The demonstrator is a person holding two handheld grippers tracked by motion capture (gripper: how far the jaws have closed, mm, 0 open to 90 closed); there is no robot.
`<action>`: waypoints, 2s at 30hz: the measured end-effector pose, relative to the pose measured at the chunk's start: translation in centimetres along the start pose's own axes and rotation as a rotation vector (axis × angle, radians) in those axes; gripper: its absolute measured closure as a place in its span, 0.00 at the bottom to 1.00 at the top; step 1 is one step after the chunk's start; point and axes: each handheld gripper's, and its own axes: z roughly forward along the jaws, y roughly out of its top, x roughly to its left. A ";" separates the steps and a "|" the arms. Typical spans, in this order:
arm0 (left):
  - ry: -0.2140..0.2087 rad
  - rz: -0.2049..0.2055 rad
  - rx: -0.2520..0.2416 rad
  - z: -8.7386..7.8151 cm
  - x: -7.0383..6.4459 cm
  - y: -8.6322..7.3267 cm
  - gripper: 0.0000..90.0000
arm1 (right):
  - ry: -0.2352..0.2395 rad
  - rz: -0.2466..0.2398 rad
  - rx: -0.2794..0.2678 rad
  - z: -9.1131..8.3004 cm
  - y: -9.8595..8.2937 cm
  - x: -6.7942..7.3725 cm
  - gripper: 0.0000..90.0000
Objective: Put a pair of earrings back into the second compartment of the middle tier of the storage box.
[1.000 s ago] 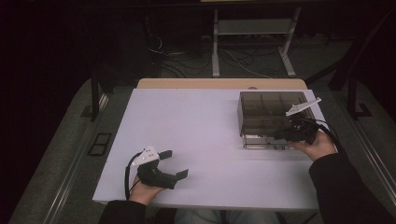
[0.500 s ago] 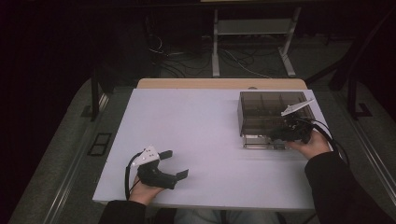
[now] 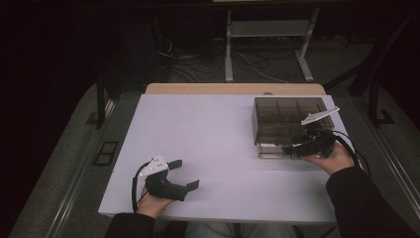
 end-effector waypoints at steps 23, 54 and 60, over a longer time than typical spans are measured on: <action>0.008 -0.007 -0.011 -0.1 0.2 0.0 0.00 | 0.042 0.045 -0.192 -2.5 -2.6 4.6 0.00; 0.020 -0.020 -0.028 -0.8 0.9 0.1 0.00 | 0.011 0.079 -0.306 -0.1 -8.8 5.5 0.00; 0.022 -0.023 -0.028 -0.9 1.0 0.1 0.00 | 0.016 0.089 -0.303 0.3 -9.3 5.4 0.00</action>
